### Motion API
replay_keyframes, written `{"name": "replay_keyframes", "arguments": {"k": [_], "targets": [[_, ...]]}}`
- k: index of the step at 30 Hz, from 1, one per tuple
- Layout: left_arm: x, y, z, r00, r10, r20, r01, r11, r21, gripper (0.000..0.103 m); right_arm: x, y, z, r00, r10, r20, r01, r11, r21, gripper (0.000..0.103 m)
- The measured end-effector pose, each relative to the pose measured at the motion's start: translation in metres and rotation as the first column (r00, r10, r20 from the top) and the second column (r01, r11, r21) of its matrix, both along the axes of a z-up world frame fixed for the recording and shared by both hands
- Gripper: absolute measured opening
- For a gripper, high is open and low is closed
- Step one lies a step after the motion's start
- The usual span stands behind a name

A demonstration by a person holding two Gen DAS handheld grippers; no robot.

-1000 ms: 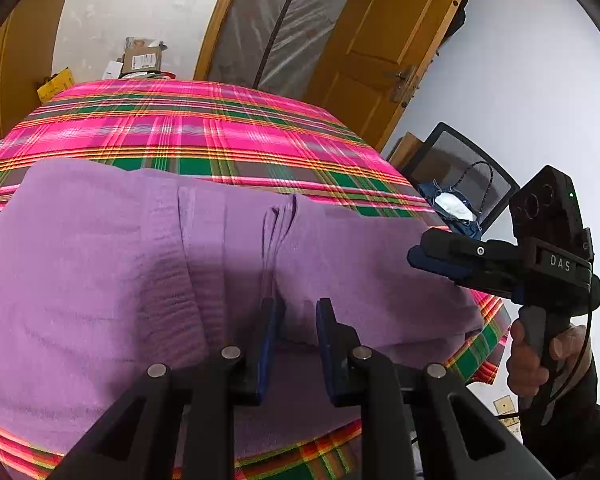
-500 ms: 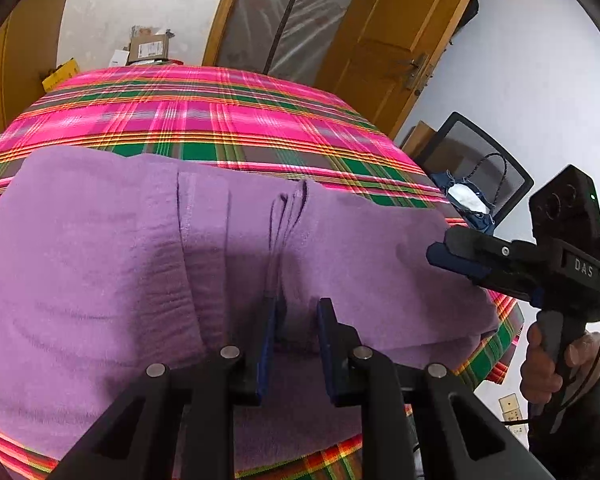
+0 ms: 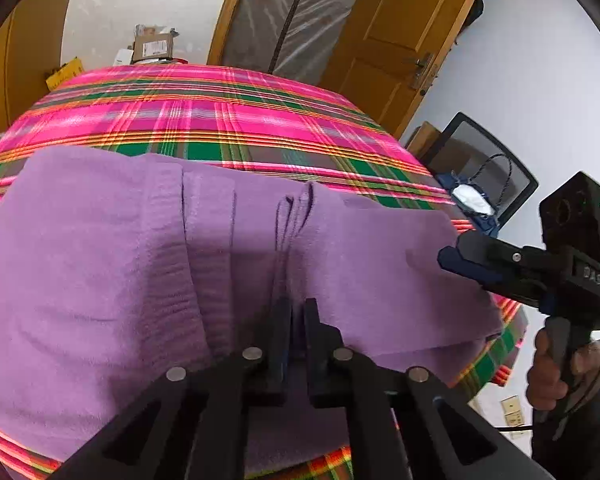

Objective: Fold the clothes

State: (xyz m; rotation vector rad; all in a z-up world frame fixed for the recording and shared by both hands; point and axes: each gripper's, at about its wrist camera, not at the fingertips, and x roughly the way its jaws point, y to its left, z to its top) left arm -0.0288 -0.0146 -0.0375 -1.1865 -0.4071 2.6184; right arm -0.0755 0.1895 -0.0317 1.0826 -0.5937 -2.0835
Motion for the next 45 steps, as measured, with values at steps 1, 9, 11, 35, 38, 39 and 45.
{"name": "replay_keyframes", "arguments": {"k": [1, 9, 11, 35, 38, 39, 45], "targets": [[0.003, -0.001, 0.003, 1.000, -0.005, -0.009, 0.005, 1.000, 0.009, 0.005, 0.000, 0.000, 0.001, 1.000, -0.001, -0.003, 0.001, 1.000, 0.001, 0.046], [0.008, -0.009, -0.007, 1.000, -0.020, 0.022, 0.019, 0.998, 0.066, 0.006, 0.000, 0.002, 0.002, 1.000, -0.017, -0.005, 0.017, 1.000, 0.010, 0.046], [0.009, -0.010, -0.004, 1.000, -0.024, 0.017, 0.023, 0.997, 0.071, 0.008, 0.001, 0.003, 0.003, 1.000, -0.018, -0.010, 0.018, 1.000, 0.014, 0.046], [-0.070, -0.001, -0.005, 0.999, -0.048, -0.009, 0.049, 0.998, 0.048, 0.010, -0.002, 0.038, 0.001, 0.992, -0.129, -0.005, 0.129, 0.992, 0.015, 0.046], [-0.064, -0.003, -0.002, 0.999, -0.033, -0.026, 0.034, 0.997, 0.062, 0.008, -0.002, 0.048, 0.003, 0.987, -0.163, -0.010, 0.163, 0.987, 0.010, 0.046], [-0.060, -0.006, 0.000, 0.999, -0.025, -0.033, 0.027, 0.997, 0.076, 0.008, -0.002, 0.051, 0.004, 0.985, -0.174, -0.013, 0.174, 0.985, 0.008, 0.046], [-0.062, -0.016, -0.008, 1.000, 0.007, 0.004, -0.007, 0.996, 0.085, 0.008, -0.001, 0.075, 0.006, 0.969, -0.247, -0.027, 0.247, 0.969, 0.023, 0.046]]}}
